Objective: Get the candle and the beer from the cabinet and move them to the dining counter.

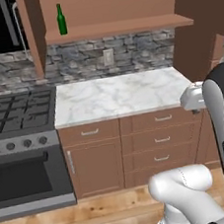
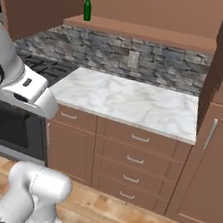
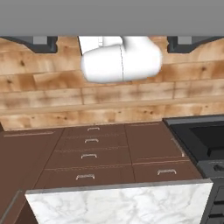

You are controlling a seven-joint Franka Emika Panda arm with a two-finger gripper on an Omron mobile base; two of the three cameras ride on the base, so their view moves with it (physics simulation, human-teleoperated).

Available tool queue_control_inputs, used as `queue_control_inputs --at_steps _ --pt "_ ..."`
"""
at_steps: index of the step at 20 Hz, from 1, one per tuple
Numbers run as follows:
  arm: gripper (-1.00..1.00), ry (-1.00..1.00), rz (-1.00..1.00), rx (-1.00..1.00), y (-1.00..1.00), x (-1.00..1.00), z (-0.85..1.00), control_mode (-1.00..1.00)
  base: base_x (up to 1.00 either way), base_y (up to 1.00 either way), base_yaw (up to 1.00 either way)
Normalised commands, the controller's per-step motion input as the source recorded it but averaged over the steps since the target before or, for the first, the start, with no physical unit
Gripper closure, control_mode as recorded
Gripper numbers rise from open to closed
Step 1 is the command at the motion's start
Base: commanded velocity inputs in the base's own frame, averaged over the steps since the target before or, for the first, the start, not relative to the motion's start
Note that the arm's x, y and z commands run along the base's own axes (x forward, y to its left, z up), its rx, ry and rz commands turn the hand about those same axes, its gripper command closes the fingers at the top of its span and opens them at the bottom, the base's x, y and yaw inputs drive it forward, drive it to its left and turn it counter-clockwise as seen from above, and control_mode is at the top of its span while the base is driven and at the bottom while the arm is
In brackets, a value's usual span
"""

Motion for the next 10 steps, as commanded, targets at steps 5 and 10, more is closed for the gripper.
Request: queue_control_inputs --at_steps 5,10 --pt "-1.0 0.0 0.0 0.0 0.0 0.0 0.0 1.0 0.81 0.0 0.0" --pt "-1.0 0.0 0.0 0.0 0.0 0.0 0.0 1.0 0.67 0.12 0.0"
